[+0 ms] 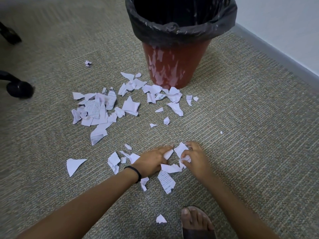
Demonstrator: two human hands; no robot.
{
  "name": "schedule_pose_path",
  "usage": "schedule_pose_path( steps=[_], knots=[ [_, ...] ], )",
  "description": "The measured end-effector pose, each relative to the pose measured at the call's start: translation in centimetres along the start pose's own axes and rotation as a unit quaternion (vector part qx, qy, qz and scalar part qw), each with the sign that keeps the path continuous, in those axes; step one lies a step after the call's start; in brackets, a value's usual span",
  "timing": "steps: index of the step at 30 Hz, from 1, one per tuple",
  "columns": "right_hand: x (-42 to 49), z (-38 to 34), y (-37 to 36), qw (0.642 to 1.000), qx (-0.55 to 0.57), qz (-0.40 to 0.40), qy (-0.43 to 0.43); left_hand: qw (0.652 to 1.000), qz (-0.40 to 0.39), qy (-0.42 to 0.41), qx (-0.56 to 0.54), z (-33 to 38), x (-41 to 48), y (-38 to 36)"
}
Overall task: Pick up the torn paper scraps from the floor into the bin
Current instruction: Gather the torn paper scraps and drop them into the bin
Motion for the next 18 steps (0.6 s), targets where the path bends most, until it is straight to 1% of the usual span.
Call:
schedule_pose_path(
  steps=[3,7,10,15,18],
  knots=[
    [0.3,0.1,-0.2,1.000,-0.003,0.000,0.005,1.000,-0.010,0.006,0.017,0.0,0.2,-0.4],
    [0.5,-0.1,-0.2,1.000,0.008,-0.016,0.011,1.000,-0.001,0.013,0.020,0.3,0.2,0.1],
    [0.7,-0.4,0.0,0.999,-0.020,-0.029,0.038,0.999,0.022,0.026,0.002,0.3,-0.2,0.9],
    [1.4,-1.4,0.1,0.991,-0.052,-0.084,0.091,0.996,0.070,0.058,-0.009,-0.8,-0.6,2.7],
    [1.9,-1.7,-0.2,0.983,-0.095,-0.124,0.093,0.991,0.106,0.084,-0.021,-1.9,-0.8,4.5]
  ],
)
Point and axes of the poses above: each hand's wrist, its own x-axis towards the middle knuckle, its own y-axis out of the back of the hand, z = x × y, the point moved 9 cm from there along x, towards the middle knuckle, and after that the axes turned 3 degrees about z, right-handed, at the moved point
